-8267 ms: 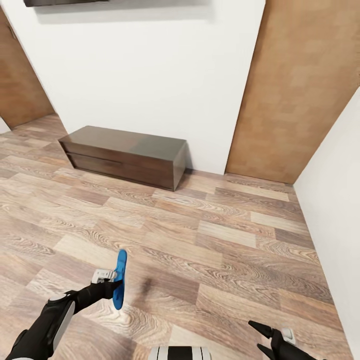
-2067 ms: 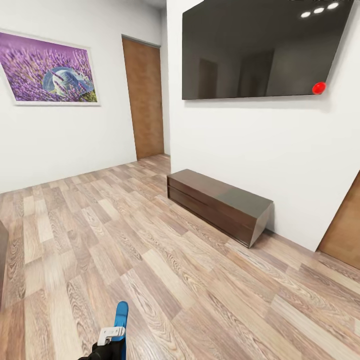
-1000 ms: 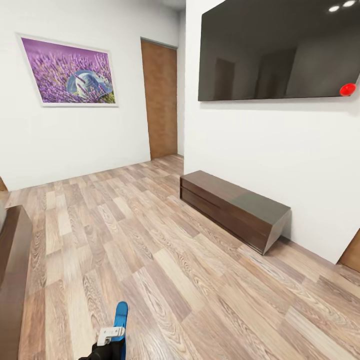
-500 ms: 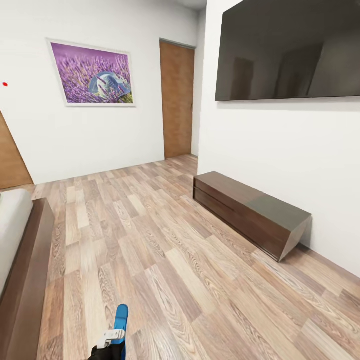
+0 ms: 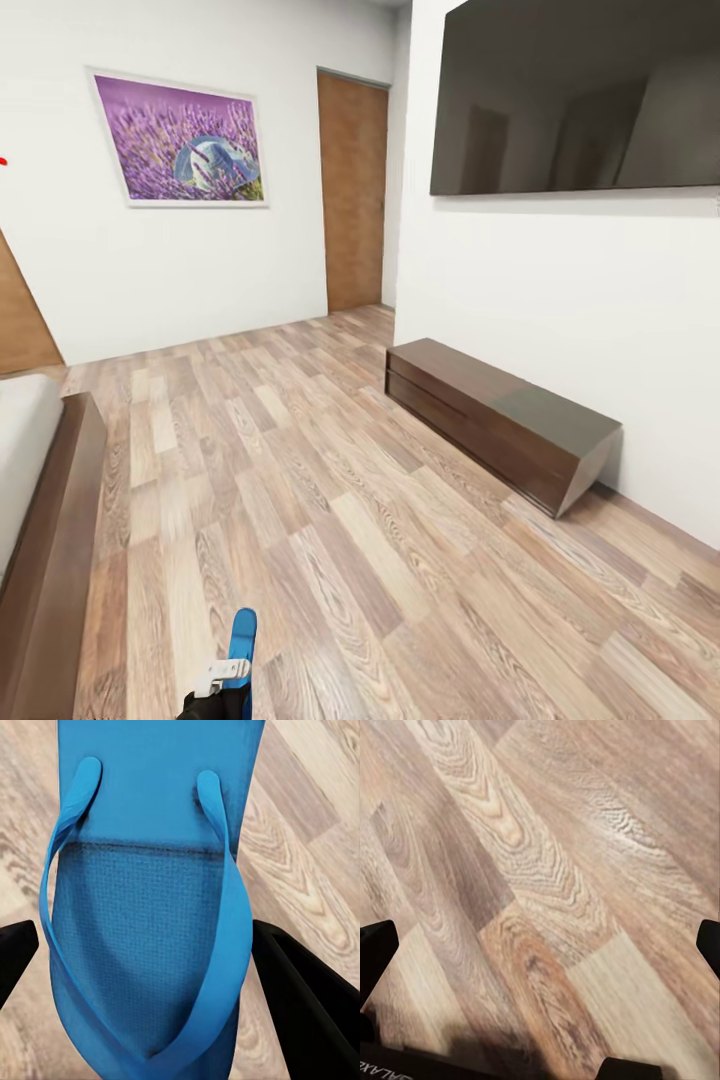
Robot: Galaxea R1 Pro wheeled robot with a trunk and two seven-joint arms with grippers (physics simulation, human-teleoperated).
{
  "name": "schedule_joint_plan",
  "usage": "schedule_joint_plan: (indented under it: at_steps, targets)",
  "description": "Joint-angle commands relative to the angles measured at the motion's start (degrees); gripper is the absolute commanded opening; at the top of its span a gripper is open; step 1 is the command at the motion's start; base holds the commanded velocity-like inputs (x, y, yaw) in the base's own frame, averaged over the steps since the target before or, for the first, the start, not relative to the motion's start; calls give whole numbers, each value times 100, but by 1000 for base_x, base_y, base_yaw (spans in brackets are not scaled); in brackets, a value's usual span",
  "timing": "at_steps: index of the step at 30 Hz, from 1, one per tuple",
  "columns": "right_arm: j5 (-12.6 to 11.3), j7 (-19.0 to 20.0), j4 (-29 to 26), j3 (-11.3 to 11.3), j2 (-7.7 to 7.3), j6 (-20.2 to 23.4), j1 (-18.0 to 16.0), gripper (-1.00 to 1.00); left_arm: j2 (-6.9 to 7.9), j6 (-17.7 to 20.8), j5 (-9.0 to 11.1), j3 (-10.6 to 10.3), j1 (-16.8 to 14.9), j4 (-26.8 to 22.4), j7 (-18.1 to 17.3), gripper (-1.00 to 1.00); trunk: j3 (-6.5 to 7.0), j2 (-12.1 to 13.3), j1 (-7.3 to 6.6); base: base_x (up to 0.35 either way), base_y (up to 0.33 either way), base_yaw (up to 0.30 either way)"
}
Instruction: In the bedroom, move the book from the bed onto either nightstand, and place the two sandals side by side next to the bed.
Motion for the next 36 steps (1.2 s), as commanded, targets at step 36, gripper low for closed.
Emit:
schedule_joint_plan:
  at_steps: [36]
  targets:
    - [6,-2646,2,45,499,-169,-4,100,-39,4,-12,27,-4,8,-28,-100,-66,-2,-1,242,0,-38]
